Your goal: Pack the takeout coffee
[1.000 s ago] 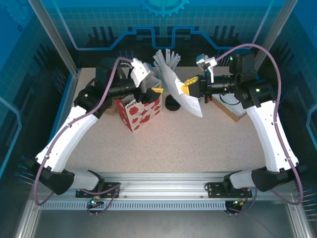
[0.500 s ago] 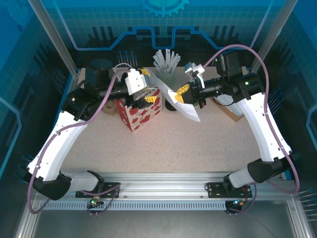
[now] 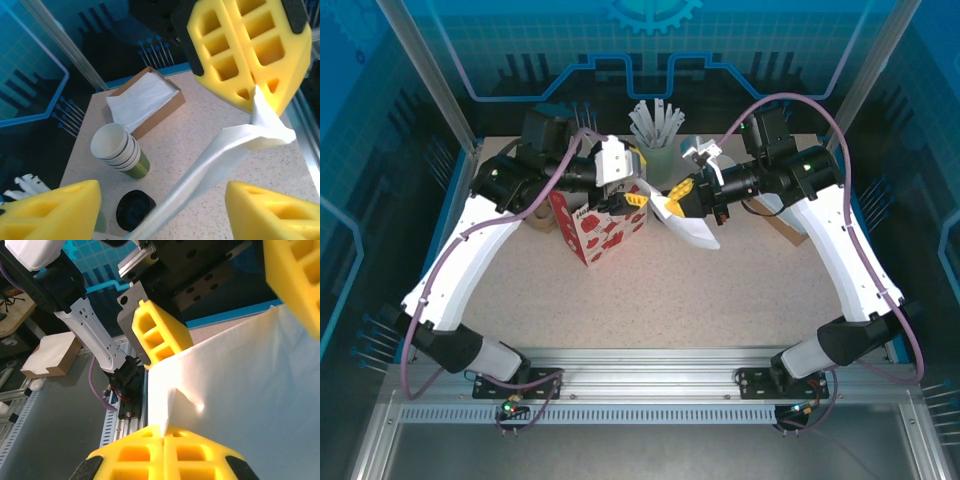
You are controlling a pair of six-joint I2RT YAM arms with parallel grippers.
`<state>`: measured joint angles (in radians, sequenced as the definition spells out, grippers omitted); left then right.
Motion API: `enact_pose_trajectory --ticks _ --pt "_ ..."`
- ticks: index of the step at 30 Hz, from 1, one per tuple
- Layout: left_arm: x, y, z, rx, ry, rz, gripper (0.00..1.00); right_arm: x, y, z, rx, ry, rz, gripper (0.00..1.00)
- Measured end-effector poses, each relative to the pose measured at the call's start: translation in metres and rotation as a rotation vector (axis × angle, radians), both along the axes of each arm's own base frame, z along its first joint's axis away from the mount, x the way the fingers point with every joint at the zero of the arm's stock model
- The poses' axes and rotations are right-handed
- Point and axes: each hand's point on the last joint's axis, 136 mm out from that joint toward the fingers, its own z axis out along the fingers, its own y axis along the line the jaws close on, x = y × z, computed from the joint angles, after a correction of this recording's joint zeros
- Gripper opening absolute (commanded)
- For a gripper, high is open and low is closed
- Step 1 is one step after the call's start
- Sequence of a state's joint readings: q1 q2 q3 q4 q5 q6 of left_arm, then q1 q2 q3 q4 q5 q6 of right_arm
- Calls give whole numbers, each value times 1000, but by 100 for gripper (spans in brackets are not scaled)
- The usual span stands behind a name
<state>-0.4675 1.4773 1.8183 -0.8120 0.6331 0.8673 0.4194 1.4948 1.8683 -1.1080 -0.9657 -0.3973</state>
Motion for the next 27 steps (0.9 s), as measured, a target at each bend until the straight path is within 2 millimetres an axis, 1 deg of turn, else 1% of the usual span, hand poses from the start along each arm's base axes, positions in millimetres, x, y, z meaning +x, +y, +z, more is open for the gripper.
enact_pose_trajectory --ticks 2,5,6,10,12,13,14,16,17,18,19,21,23,25,27 --pt "-3 -1 -3 -1 21 -18 42 1 0 -1 -5 -2 -6 0" --pt "-7 -3 -2 -10 34 -39 34 3 -1 -2 -12 0 -16 0" --pt "-8 -3 -2 -12 36 -41 29 4 -1 -2 -15 3 -22 0" --pt "-11 -4 1 -26 46 -49 5 8 -1 -1 -15 3 -47 1" --pt "-13 -4 5 -39 47 -48 1 11 -3 1 -13 7 -64 8" --pt "-14 -4 8 -46 43 -49 0 12 -3 3 -10 8 -75 9" --pt "-15 -4 10 -54 43 -47 0 13 -4 4 -8 8 -86 14" --pt "-17 -4 19 -77 33 -38 0 15 -7 9 -4 6 -118 38" --pt "-16 -4 23 -88 26 -29 0 16 -9 11 -2 6 -137 46" --pt "-16 -3 28 -100 20 -17 0 18 -11 13 -2 5 -164 62" --pt "-15 -2 34 -114 11 4 0 19 -15 15 -3 0 -194 69" --pt "-11 2 44 -134 -6 53 0 22 -25 18 -2 -11 -263 75" --pt "-4 7 53 -150 -19 119 0 24 -39 21 5 -22 -350 82" --pt "5 14 63 -167 -27 200 0 25 -60 28 22 -49 -458 89" --pt "12 22 74 -186 -33 274 0 25 -77 36 41 -78 -548 92"
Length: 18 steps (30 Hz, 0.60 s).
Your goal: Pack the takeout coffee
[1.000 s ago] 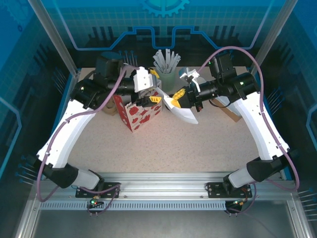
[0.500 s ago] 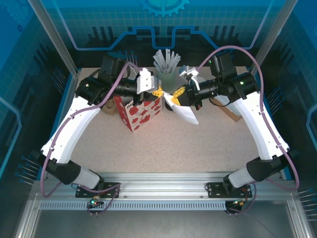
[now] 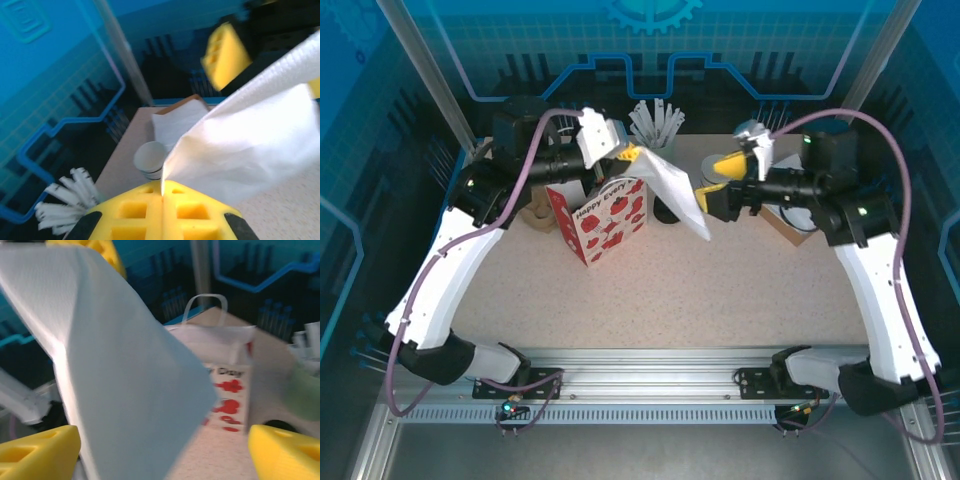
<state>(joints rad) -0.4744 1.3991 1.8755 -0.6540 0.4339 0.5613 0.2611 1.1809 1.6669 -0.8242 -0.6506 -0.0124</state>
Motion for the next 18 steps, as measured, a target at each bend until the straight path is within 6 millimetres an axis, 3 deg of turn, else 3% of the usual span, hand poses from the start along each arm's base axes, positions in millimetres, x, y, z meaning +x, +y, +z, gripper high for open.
enact_pose_trajectory --ticks 4,7,14,18 --pt "9 19 27 -58 -4 134 0 -4 -16 14 16 -59 -98 92" --pt "18 38 33 -103 28 239 0 1 -18 12 19 -56 -128 91" --pt "52 96 32 -211 131 548 0 29 -15 -21 -4 47 -156 90" --pt "61 123 31 -255 184 688 0 32 -14 -26 -4 66 -158 89"
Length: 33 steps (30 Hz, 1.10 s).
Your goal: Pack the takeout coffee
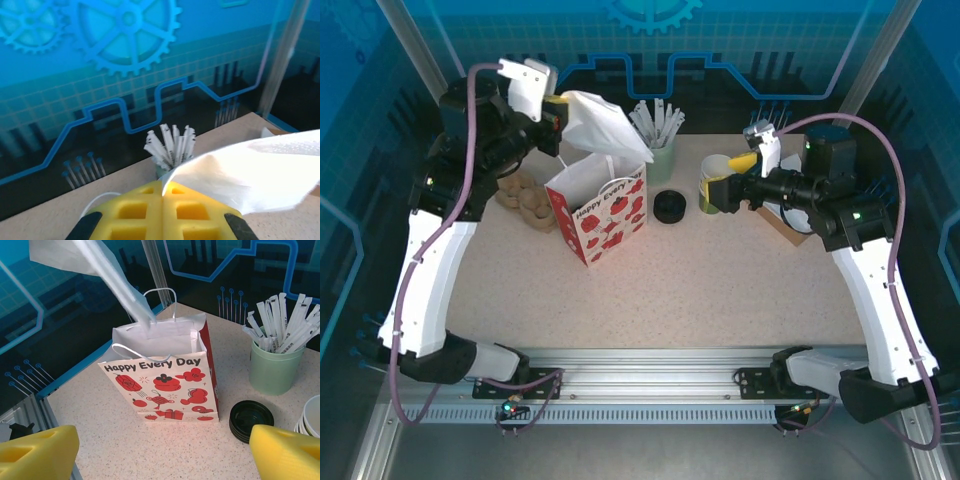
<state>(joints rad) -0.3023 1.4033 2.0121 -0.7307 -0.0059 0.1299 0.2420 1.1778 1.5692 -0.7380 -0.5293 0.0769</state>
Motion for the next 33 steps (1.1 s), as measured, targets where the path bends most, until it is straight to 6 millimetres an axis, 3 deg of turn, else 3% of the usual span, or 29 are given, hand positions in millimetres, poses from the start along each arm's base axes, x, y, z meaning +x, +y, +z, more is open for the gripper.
enact_pose_trajectory --ticks 5,11,20,33 --pt "6 4 -11 -59 96 47 0 2 1 0 6 0 -1 88" --pt "10 -1 -42 -103 236 69 0 7 3 -12 10 32 2 87" --pt "10 -12 -64 -99 322 88 0 9 6 -20 21 56 11 87" --pt "42 8 -117 54 439 262 0 10 6 -25 25 68 12 86"
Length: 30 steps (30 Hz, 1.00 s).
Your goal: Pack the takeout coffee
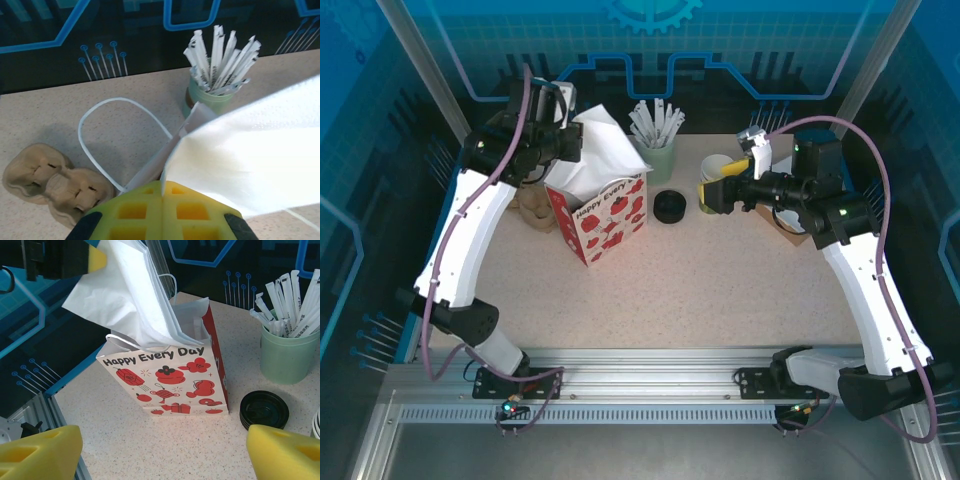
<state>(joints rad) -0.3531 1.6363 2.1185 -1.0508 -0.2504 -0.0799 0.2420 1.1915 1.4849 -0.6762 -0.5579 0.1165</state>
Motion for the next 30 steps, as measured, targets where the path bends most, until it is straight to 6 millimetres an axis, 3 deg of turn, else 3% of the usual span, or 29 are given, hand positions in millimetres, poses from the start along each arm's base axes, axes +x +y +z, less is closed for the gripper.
enact_pose_trajectory --ticks 5,20,26,30 --pt "6 6 -11 47 24 31 0 0 0 0 1 -3 0 86" --pt "7 27 -9 106 17 82 0 1 0 -3 -1 5 0 86" --pt "5 14 -12 92 32 4 0 4 1 -6 -3 12 0 86" --pt "6 -4 -30 65 91 -93 0 5 1 -8 -5 18 0 86"
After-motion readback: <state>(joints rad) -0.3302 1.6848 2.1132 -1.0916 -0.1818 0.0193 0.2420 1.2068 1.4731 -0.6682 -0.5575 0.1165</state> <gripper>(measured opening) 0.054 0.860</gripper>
